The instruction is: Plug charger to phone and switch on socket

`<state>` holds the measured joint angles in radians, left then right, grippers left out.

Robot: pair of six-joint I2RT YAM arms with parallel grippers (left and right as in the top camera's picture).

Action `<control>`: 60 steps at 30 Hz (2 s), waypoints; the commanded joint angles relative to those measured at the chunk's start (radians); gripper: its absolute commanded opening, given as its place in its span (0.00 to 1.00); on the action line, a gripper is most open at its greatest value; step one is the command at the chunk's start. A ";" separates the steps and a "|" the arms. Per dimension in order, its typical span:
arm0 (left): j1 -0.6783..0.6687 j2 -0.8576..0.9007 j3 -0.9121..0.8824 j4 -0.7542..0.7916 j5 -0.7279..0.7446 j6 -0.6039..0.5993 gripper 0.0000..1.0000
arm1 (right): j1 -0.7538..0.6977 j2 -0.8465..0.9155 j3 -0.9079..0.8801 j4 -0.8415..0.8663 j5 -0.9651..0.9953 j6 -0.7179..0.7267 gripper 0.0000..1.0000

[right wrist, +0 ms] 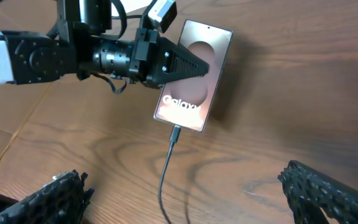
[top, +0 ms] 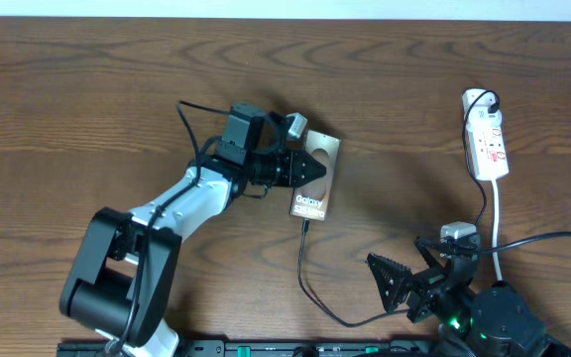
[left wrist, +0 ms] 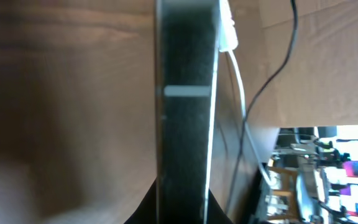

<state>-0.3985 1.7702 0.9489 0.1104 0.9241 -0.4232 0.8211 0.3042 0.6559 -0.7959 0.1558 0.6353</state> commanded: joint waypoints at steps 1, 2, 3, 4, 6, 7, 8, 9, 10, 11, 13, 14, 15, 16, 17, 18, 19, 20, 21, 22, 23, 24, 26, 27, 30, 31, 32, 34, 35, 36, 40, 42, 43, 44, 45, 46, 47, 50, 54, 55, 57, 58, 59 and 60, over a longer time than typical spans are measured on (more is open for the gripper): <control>0.014 0.069 0.024 0.051 -0.003 -0.007 0.07 | -0.004 0.004 0.018 -0.003 0.018 0.040 0.99; 0.014 0.085 0.024 0.073 -0.003 -0.035 0.07 | -0.004 0.004 0.018 -0.006 0.018 0.050 0.99; 0.014 0.104 0.024 0.098 -0.004 -0.067 0.07 | -0.004 0.004 0.018 -0.009 0.018 0.053 0.99; 0.014 0.117 0.024 0.113 -0.017 -0.093 0.08 | -0.004 0.004 0.018 -0.010 0.018 0.060 0.99; 0.014 0.136 0.024 0.116 -0.087 -0.165 0.07 | -0.004 0.005 0.018 -0.014 0.018 0.080 0.99; 0.014 0.141 0.024 0.116 -0.111 -0.186 0.07 | -0.004 0.005 0.018 -0.018 0.018 0.096 0.99; 0.014 0.146 0.024 0.116 -0.135 -0.201 0.08 | -0.004 0.005 0.018 -0.023 0.018 0.111 0.99; 0.014 0.147 0.024 0.116 -0.149 -0.205 0.08 | -0.004 0.005 0.018 -0.031 0.017 0.124 0.99; 0.014 0.147 0.024 0.116 -0.157 -0.205 0.07 | -0.004 0.005 0.018 -0.039 0.017 0.131 0.99; 0.014 0.147 0.024 0.116 -0.159 -0.203 0.07 | -0.004 0.005 0.018 -0.049 0.018 0.136 0.99; 0.014 0.147 0.024 0.115 -0.159 -0.203 0.08 | -0.004 0.006 0.018 -0.061 0.017 0.141 0.99; 0.014 0.148 0.023 0.115 -0.159 -0.202 0.08 | -0.004 0.007 0.017 -0.065 0.017 0.148 0.99; 0.014 0.149 0.021 0.115 -0.159 -0.201 0.08 | -0.004 0.008 0.017 -0.065 0.017 0.156 0.99; 0.014 0.151 0.021 0.114 -0.159 -0.199 0.08 | -0.004 0.009 0.017 -0.064 0.017 0.162 0.99; 0.014 0.154 0.021 0.112 -0.161 -0.198 0.09 | -0.004 0.009 0.017 -0.064 0.017 0.170 0.99; 0.014 0.158 0.021 0.105 -0.175 -0.198 0.09 | -0.004 0.009 0.017 -0.064 0.017 0.179 0.99; 0.014 0.161 0.020 0.092 -0.194 -0.199 0.09 | -0.004 0.009 0.017 -0.064 0.016 0.182 0.99; 0.014 0.169 0.020 0.066 -0.229 -0.199 0.12 | -0.004 0.009 0.017 -0.064 0.013 0.184 0.99; 0.014 0.174 0.020 0.046 -0.252 -0.199 0.13 | -0.004 0.009 0.017 -0.064 0.012 0.185 0.99; 0.014 0.182 0.020 0.024 -0.270 -0.199 0.13 | -0.004 0.009 0.017 -0.064 0.010 0.188 0.99; 0.014 0.192 0.019 0.006 -0.277 -0.199 0.13 | -0.004 0.009 0.017 -0.065 0.009 0.188 0.99; 0.014 0.202 0.019 -0.002 -0.278 -0.199 0.13 | -0.004 0.009 0.017 -0.065 0.010 0.188 0.99; 0.013 0.227 0.019 -0.010 -0.278 -0.200 0.13 | -0.004 0.010 0.017 -0.064 0.010 0.188 0.99; 0.011 0.242 0.019 -0.010 -0.278 -0.200 0.13 | -0.004 0.010 0.017 -0.061 0.015 0.188 0.99; 0.010 0.291 0.019 -0.010 -0.277 -0.217 0.13 | -0.004 0.021 0.016 -0.061 0.033 0.207 0.99; 0.010 0.301 0.019 -0.008 -0.277 -0.233 0.13 | -0.004 0.027 0.015 -0.061 0.033 0.207 0.99; 0.011 0.304 0.019 -0.008 -0.278 -0.244 0.14 | -0.004 0.033 0.014 -0.061 0.033 0.214 0.99; 0.011 0.306 0.019 -0.005 -0.278 -0.244 0.16 | -0.004 0.050 0.011 -0.061 0.033 0.234 0.99; 0.011 0.306 0.019 -0.005 -0.278 -0.244 0.17 | -0.004 0.057 0.010 -0.061 0.033 0.243 0.99; 0.011 0.306 0.019 -0.005 -0.279 -0.243 0.17 | -0.004 0.069 0.007 -0.061 0.034 0.253 0.99; 0.011 0.306 0.019 -0.025 -0.283 -0.194 0.34 | -0.004 0.124 0.003 -0.060 0.037 0.263 0.99; 0.011 0.306 0.019 -0.044 -0.294 -0.178 0.39 | -0.004 0.151 0.003 -0.057 0.036 0.263 0.99; 0.011 0.306 0.019 -0.052 -0.299 -0.172 0.41 | -0.004 0.163 0.003 -0.055 0.036 0.263 0.99; 0.011 0.306 0.019 -0.064 -0.314 -0.171 0.44 | -0.004 0.175 0.003 -0.052 0.036 0.263 0.99; 0.011 0.306 0.019 -0.074 -0.327 -0.168 0.45 | -0.004 0.188 0.003 -0.048 0.037 0.263 0.99; 0.011 0.306 0.019 -0.083 -0.338 -0.164 0.47 | -0.004 0.202 0.003 -0.042 0.036 0.263 0.99; 0.011 0.306 0.019 -0.089 -0.342 -0.155 0.49 | -0.004 0.215 0.003 -0.036 0.036 0.263 0.99; 0.011 0.306 0.019 -0.101 -0.345 -0.145 0.53 | -0.004 0.251 0.003 -0.016 0.035 0.271 0.99; 0.011 0.306 0.019 -0.118 -0.370 -0.146 0.56 | -0.004 0.295 0.003 -0.015 0.035 0.293 0.99; 0.011 0.306 0.019 -0.120 -0.374 -0.146 0.57 | -0.004 0.304 0.003 -0.015 0.035 0.293 0.99; 0.011 0.306 0.019 -0.128 -0.384 -0.146 0.58 | -0.004 0.333 0.003 -0.016 0.035 0.293 0.99; 0.011 0.306 0.019 -0.134 -0.385 -0.145 0.59 | -0.004 0.345 0.003 -0.016 0.035 0.293 0.99; 0.011 0.306 0.019 -0.141 -0.389 -0.142 0.59 | -0.004 0.357 0.003 -0.016 0.036 0.293 0.99; 0.011 0.306 0.019 -0.149 -0.392 -0.131 0.60 | -0.004 0.371 0.003 -0.015 0.036 0.293 0.99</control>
<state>-0.3908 1.9903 1.0332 0.0364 0.7486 -0.5941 0.8211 0.6388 0.6559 -0.8120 0.1764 0.9108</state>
